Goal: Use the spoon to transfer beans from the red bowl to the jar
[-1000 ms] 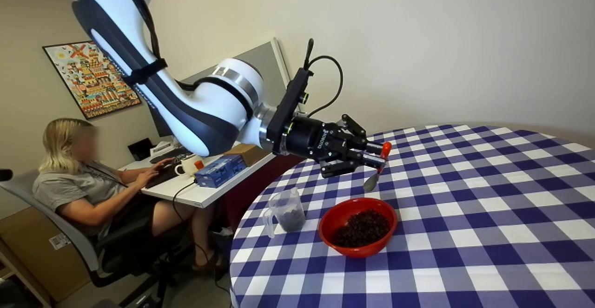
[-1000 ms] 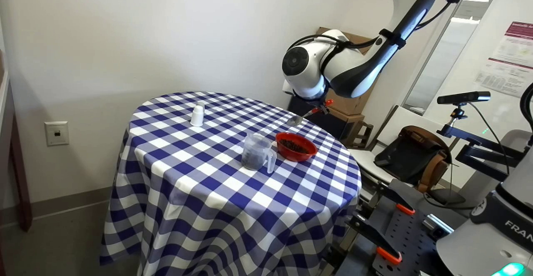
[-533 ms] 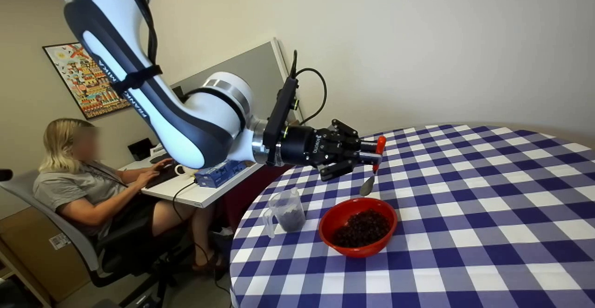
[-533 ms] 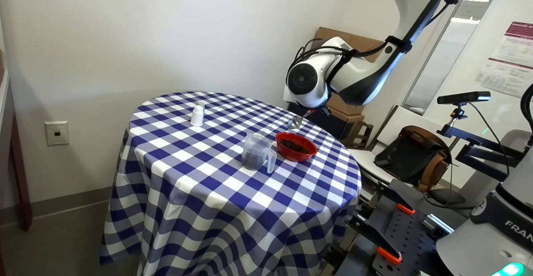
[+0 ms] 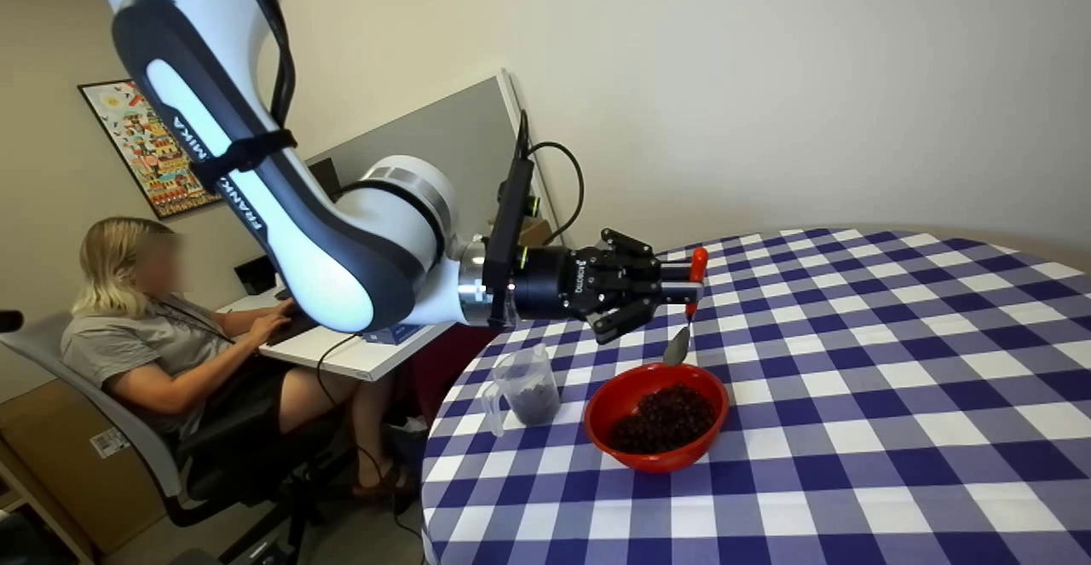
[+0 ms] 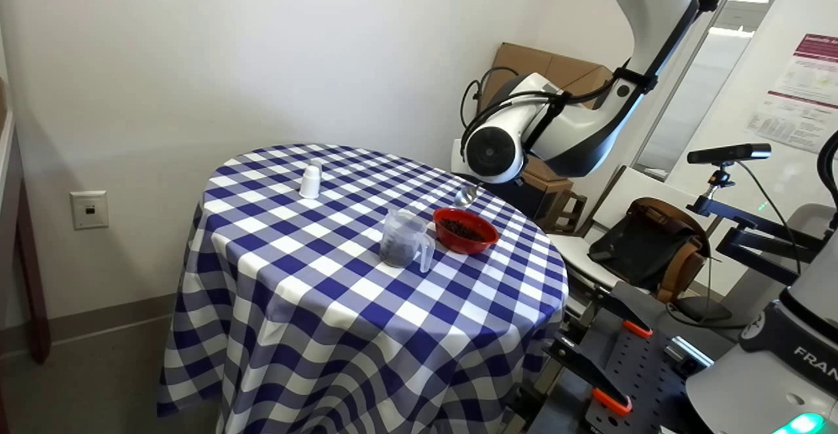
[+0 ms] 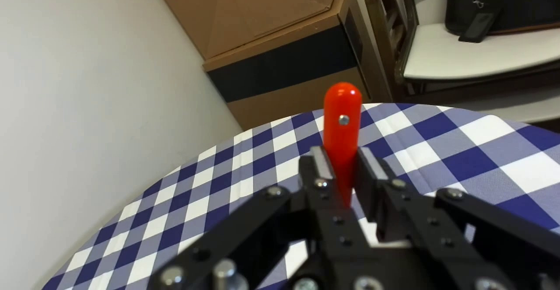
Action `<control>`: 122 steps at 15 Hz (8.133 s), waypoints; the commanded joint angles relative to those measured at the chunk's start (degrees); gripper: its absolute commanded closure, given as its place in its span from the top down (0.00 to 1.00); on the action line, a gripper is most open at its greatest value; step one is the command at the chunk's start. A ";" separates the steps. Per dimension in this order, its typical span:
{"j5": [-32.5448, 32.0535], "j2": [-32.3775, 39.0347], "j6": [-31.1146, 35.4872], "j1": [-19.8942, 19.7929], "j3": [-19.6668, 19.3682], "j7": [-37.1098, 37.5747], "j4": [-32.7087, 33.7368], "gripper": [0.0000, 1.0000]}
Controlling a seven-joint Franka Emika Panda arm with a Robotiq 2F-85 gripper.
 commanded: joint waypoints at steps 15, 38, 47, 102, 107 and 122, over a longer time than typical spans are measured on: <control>-6.59 5.06 -2.82 -2.19 3.05 11.36 -2.48 0.06; 26.95 2.07 5.68 -3.92 4.69 5.95 -1.26 0.06; 36.72 1.64 8.06 -3.33 3.99 2.60 0.00 0.06; 109.57 3.38 12.02 -8.90 0.75 -28.06 14.61 0.06; 109.75 0.58 12.22 -8.45 1.18 -28.83 13.10 0.06; 109.03 -6.54 13.23 -5.08 2.41 -29.26 9.25 0.06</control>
